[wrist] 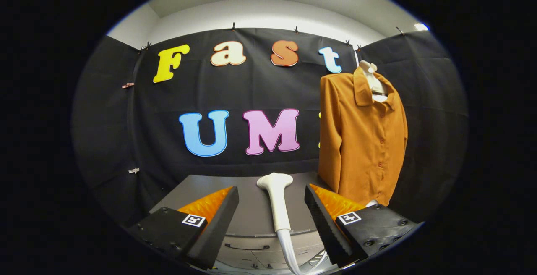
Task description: Iron the clothes twice with a garment steamer, once on the left side and once on the right side.
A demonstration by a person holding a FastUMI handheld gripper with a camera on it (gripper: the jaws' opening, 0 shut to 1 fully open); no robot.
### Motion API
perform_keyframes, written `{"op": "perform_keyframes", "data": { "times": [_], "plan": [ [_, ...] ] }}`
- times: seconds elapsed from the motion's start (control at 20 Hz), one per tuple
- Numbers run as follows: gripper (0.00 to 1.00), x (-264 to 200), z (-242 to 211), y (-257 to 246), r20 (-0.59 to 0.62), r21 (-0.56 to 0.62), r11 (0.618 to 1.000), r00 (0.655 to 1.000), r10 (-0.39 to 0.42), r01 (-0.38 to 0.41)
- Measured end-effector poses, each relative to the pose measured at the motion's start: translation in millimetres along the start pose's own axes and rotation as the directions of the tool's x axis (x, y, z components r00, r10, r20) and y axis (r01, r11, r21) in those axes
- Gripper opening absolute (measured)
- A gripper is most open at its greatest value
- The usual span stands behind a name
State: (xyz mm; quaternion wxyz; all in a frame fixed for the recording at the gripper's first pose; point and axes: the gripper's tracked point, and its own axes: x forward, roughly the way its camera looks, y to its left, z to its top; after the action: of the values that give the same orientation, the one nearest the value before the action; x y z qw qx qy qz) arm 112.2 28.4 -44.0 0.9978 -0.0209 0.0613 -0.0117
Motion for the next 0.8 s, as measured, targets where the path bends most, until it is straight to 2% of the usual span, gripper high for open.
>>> {"op": "perform_keyframes", "data": {
  "times": [0.2, 0.4, 0.8],
  "plan": [
    [0.98, 55.6, -27.8, -2.3, -0.102, -0.013, 1.0, 0.995, 0.005, -0.006],
    [0.98, 98.7, -62.2, -6.8, -0.224, -0.017, 1.0, 0.975, 0.0, -0.004],
    [0.99, 139.4, -115.1, -17.7, -0.404, -0.019, 0.999, 0.914, -0.034, 0.029]
  ]
}}
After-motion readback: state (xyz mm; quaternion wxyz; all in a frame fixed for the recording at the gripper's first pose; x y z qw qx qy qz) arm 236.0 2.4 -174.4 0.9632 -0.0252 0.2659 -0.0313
